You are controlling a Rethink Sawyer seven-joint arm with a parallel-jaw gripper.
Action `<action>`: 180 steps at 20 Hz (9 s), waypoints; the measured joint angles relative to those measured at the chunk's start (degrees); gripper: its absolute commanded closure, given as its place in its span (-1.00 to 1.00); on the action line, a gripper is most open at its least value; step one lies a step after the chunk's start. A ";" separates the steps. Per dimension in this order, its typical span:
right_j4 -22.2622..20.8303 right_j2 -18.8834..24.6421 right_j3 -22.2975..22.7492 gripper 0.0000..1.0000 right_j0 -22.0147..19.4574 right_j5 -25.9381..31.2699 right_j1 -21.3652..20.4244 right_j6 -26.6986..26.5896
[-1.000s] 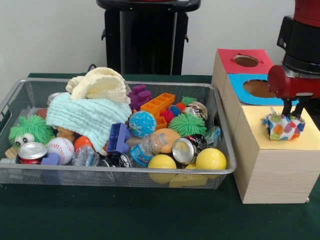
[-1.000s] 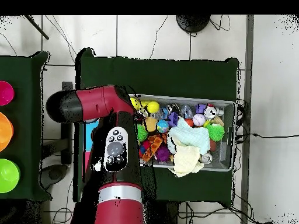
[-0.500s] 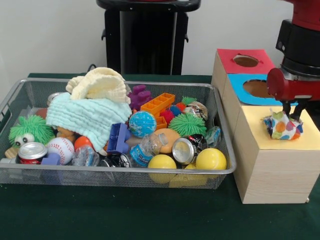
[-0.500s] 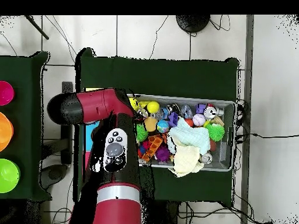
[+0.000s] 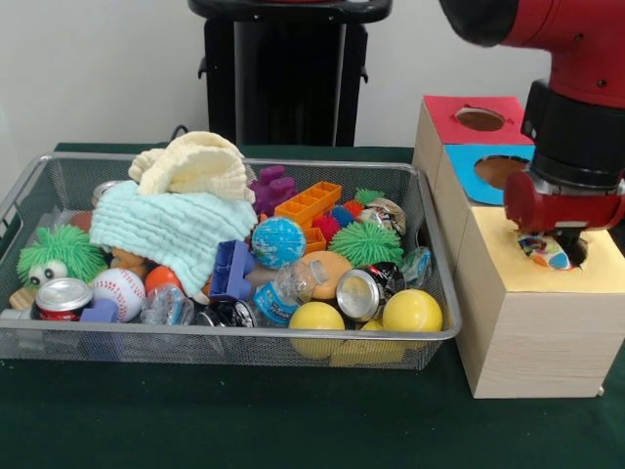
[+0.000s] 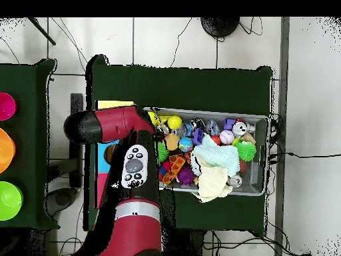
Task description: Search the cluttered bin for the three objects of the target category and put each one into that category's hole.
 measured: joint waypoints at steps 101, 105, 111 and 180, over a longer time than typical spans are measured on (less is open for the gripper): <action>2.02 -0.57 1.94 -1.00 -3.06 13.47 -9.00 0.50; 1.91 -0.58 1.94 -1.00 -3.57 13.47 -9.41 0.50; 1.76 -0.58 1.95 -1.00 -3.59 13.47 -9.58 0.50; 5.92 -0.59 4.56 1.00 5.39 13.47 -9.59 1.55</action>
